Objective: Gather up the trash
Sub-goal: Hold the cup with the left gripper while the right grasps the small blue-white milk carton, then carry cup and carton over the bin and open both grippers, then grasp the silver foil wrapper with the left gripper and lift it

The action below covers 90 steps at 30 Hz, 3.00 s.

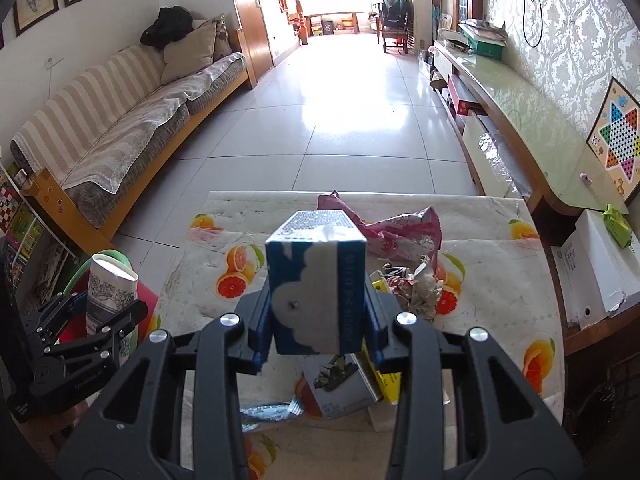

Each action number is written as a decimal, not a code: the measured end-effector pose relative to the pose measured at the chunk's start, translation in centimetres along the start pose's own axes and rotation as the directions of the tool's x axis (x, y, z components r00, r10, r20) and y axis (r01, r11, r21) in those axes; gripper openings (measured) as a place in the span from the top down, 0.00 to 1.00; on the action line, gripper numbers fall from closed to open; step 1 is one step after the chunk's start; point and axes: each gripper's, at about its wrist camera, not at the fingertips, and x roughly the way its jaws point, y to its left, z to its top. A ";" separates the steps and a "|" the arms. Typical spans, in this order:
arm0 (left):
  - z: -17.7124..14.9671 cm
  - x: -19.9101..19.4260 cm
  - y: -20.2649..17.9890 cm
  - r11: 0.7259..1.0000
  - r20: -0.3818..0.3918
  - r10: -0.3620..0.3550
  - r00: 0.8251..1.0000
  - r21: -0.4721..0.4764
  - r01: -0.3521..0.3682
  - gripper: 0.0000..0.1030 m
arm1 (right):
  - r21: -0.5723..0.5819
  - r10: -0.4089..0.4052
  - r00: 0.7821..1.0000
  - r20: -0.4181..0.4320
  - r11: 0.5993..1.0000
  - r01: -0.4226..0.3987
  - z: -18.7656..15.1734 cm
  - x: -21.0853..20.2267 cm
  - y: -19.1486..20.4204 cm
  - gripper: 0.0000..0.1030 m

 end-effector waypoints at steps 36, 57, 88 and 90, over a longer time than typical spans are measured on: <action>-7.1 -5.3 20.9 0.964 -0.032 0.146 0.989 -0.220 -0.149 0.23 | -0.309 0.265 0.964 -0.031 0.915 -0.261 -2.7 -1.0 25.5 0.65; -9.1 -9.1 24.7 0.928 0.006 0.235 0.972 -0.299 -0.223 0.20 | -0.347 0.245 0.958 -0.146 0.895 -0.282 -5.4 6.6 30.1 0.58; -5.9 -6.3 9.6 0.992 0.024 0.050 0.998 -0.118 -0.047 0.08 | -0.174 0.057 0.997 0.050 0.984 -0.048 -7.6 -4.1 10.2 0.04; -5.8 -5.7 7.1 0.996 0.015 0.013 1.000 -0.087 -0.011 0.08 | -0.150 0.033 0.998 0.056 0.988 -0.025 -7.9 -5.0 7.9 0.04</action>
